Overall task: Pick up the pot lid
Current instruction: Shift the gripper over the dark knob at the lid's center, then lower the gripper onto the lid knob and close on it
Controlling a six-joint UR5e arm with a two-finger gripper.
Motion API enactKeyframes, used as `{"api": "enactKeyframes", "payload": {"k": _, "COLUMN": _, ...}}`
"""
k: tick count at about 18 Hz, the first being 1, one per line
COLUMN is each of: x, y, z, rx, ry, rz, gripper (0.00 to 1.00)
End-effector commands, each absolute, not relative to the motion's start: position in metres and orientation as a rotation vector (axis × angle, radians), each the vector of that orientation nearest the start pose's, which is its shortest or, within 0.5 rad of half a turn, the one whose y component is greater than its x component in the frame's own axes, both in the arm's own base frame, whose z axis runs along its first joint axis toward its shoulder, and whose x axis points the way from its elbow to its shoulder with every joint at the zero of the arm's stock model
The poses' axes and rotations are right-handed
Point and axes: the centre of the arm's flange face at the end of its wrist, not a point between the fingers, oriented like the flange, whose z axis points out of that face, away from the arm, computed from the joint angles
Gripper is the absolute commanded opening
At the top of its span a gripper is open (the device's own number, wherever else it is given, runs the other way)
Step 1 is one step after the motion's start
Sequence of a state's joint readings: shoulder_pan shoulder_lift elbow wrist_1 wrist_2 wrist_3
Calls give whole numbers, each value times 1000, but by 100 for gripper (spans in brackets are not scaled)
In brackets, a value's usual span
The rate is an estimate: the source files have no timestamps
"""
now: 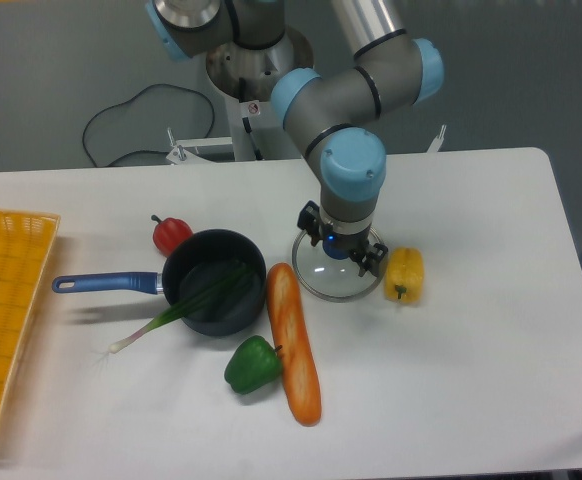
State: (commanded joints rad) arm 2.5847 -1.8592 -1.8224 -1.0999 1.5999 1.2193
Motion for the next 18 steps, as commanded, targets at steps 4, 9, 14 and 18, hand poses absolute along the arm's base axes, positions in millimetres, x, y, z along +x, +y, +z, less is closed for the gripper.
{"api": "enactKeyframes", "payload": {"k": 4, "x": -400, "y": 385, "z": 246, "rx": -3169, "ry": 427, "rz": -98, "gripper": 100}}
{"api": "enactKeyframes", "payload": {"k": 9, "x": -400, "y": 382, "z": 238, "rx": -3168, "ry": 437, "rz": -103, "gripper": 100}}
{"api": "enactKeyframes", "payload": {"k": 14, "x": -396, "y": 379, "z": 231, "rx": -3170, "ry": 450, "rz": -126, "gripper": 100}}
{"api": "enactKeyframes", "payload": {"k": 18, "x": -395, "y": 377, "z": 223, "rx": -3168, "ry": 452, "rz": -120, "gripper": 100}}
